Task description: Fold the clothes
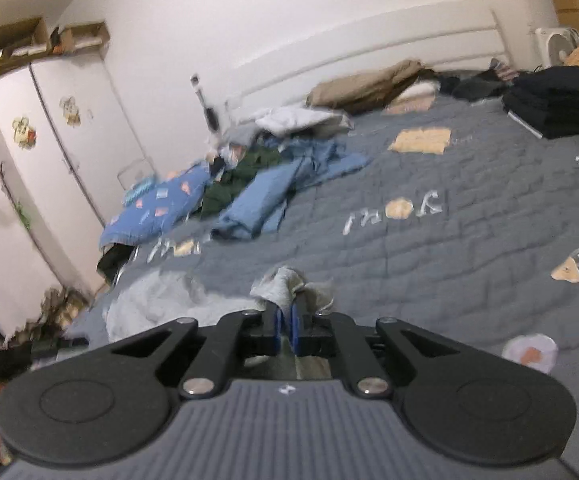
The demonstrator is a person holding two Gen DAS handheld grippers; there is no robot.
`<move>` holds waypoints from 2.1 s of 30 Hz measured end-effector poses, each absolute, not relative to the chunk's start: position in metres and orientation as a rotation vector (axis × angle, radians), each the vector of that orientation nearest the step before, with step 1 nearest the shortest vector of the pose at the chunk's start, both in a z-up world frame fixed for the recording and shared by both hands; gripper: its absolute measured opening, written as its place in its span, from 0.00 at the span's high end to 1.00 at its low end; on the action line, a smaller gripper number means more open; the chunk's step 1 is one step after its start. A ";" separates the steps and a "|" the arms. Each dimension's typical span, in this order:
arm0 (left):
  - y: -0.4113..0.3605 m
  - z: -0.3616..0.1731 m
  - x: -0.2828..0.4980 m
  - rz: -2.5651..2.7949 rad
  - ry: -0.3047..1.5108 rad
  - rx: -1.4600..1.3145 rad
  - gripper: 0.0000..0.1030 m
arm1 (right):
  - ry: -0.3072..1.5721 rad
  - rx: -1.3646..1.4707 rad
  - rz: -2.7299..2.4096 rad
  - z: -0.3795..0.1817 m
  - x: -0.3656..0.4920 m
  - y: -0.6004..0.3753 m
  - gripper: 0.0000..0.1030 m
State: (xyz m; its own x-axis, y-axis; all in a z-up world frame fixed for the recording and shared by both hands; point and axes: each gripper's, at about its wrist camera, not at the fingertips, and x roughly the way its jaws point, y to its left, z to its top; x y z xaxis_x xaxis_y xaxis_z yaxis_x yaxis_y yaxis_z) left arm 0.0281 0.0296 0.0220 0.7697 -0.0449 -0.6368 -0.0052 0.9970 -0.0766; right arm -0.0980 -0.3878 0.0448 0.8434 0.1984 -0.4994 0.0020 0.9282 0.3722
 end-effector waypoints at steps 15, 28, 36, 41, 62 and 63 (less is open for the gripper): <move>0.021 0.013 0.041 -0.015 0.738 -0.148 0.00 | 0.616 0.277 0.119 0.033 -0.078 -0.354 0.59; 0.034 -0.021 0.086 0.000 0.789 -0.195 0.23 | 0.591 0.270 0.267 0.009 0.002 -0.306 0.52; 0.044 -0.039 0.104 0.009 0.830 -0.359 0.24 | 0.634 0.313 0.265 -0.014 0.003 -0.311 0.52; 0.049 -0.050 0.115 0.012 0.853 -0.457 0.53 | 0.608 0.333 0.280 -0.007 0.003 -0.310 0.52; -0.143 -0.036 0.005 -0.868 0.824 0.002 0.96 | 0.556 0.404 0.206 0.019 -0.004 -0.365 0.49; -0.151 -0.040 -0.003 -0.890 0.844 0.047 0.91 | 0.560 0.402 0.197 0.018 -0.004 -0.368 0.48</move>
State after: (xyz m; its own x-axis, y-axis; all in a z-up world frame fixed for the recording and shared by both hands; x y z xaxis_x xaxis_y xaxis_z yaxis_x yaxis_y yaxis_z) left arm -0.0028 -0.1513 -0.0397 0.3377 -0.6651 -0.6660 0.7003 0.6504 -0.2943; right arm -0.0036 -0.3681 0.0181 0.8311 0.2881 -0.4757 -0.0723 0.9040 0.4213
